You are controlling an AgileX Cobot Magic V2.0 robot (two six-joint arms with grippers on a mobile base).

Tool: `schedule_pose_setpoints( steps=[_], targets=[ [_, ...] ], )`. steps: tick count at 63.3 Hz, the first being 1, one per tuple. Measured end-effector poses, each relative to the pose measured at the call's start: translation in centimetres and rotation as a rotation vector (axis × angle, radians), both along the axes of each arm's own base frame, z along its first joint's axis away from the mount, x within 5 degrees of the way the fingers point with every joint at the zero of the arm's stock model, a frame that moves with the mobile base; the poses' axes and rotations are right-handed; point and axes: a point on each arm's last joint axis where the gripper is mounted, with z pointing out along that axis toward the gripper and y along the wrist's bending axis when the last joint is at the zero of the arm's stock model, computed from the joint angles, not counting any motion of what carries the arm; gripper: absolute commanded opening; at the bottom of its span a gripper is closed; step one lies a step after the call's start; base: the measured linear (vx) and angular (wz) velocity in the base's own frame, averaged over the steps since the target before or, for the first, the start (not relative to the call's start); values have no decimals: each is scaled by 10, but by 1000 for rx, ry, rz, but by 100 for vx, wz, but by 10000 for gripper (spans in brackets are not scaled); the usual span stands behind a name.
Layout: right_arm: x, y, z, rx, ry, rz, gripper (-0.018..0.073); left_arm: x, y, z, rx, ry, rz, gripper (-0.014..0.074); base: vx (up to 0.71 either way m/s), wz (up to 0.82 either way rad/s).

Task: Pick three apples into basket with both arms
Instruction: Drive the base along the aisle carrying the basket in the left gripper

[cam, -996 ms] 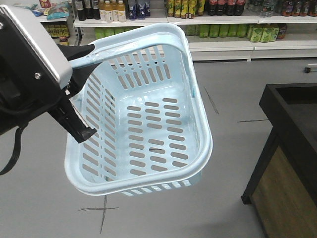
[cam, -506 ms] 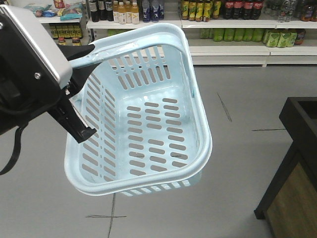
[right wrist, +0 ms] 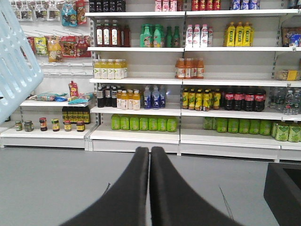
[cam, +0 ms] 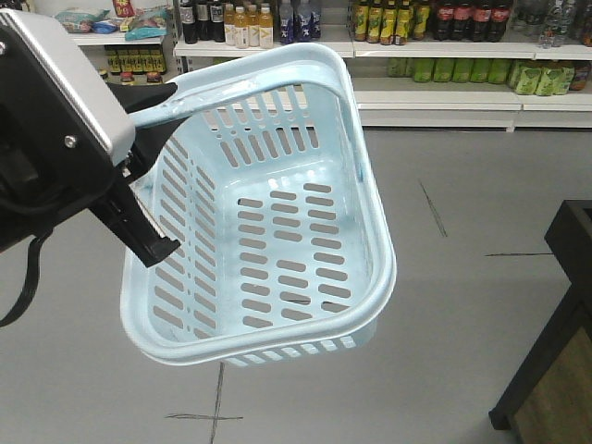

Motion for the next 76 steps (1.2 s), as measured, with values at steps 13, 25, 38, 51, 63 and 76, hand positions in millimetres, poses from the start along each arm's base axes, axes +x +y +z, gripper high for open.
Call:
schedule_pose_setpoints(
  steps=[13,25,38,51,63,76],
  targets=[
    [0,0,0,0,0,0,-9,0,0,0,0,0,0,-7,7,2],
    [0,0,0,0,0,0,-9,0,0,0,0,0,0,-7,7,1],
    [0,0,0,0,0,0,-9,0,0,0,0,0,0,-7,7,1],
    [0,0,0,0,0,0,-9,0,0,-1,2,2,-2,-7,2,-5],
    [0,0,0,0,0,0,-9,0,-1,-1,2,3,-4,-7,0,0],
    [0,0,0,0,0,0,-9,0,-1,-1,2,3,-6,-7,0,-1]
  ],
)
